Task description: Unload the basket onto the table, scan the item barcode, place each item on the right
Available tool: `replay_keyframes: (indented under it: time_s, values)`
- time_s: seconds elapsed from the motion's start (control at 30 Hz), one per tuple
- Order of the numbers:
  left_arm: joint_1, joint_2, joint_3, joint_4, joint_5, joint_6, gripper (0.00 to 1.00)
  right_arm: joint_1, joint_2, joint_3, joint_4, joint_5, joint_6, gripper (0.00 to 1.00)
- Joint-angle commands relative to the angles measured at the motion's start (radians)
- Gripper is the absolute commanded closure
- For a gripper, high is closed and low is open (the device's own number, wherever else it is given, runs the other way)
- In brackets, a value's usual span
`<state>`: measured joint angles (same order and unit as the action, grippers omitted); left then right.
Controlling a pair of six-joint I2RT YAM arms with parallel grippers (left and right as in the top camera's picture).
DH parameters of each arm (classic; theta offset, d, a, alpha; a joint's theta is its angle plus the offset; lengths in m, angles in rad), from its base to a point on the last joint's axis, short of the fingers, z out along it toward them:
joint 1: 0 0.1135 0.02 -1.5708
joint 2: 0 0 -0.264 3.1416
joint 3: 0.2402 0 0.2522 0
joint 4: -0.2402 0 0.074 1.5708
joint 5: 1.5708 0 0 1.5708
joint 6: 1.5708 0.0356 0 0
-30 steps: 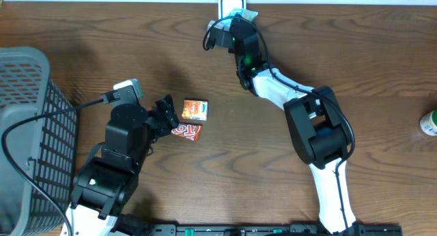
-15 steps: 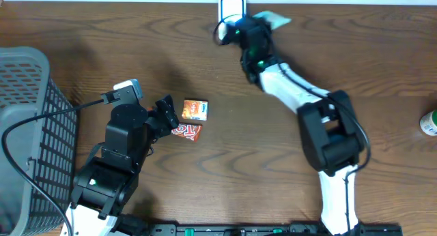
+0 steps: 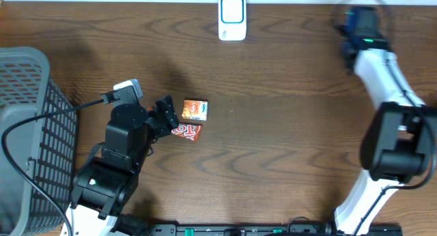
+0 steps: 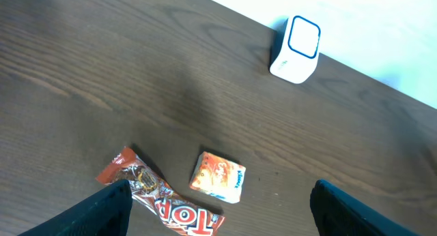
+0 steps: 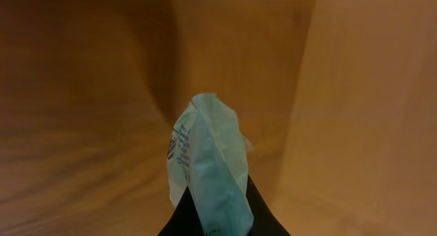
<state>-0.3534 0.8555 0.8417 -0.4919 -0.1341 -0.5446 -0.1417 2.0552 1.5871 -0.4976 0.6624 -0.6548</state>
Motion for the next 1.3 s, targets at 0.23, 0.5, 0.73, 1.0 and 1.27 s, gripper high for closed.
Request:
replay_keyframes:
  time_s: [0.23,0.5,0.73,1.0,1.27]
  values:
    - [0.003,0.000,-0.003,-0.002,-0.009,0.017,0.16,-0.290,-0.008,-0.040,0.013,-0.166,0.287,0.90]
    - [0.003,0.000,-0.003,-0.002,-0.009,0.017,0.16,-0.213,-0.132,0.040,0.018,-0.394,0.360,0.01]
    - [0.003,0.000,-0.003,-0.002,-0.009,0.017,0.16,-0.014,-0.334,0.065,-0.140,-0.924,0.591,0.01]
    - [0.003,0.000,-0.003,-0.002,-0.009,0.017,0.16,0.269,-0.340,0.053,-0.309,-1.330,0.592,0.01]
    - [0.003,0.000,-0.003,-0.002,-0.009,0.017,0.16,0.527,-0.335,0.053,-0.324,-0.850,0.974,0.01]
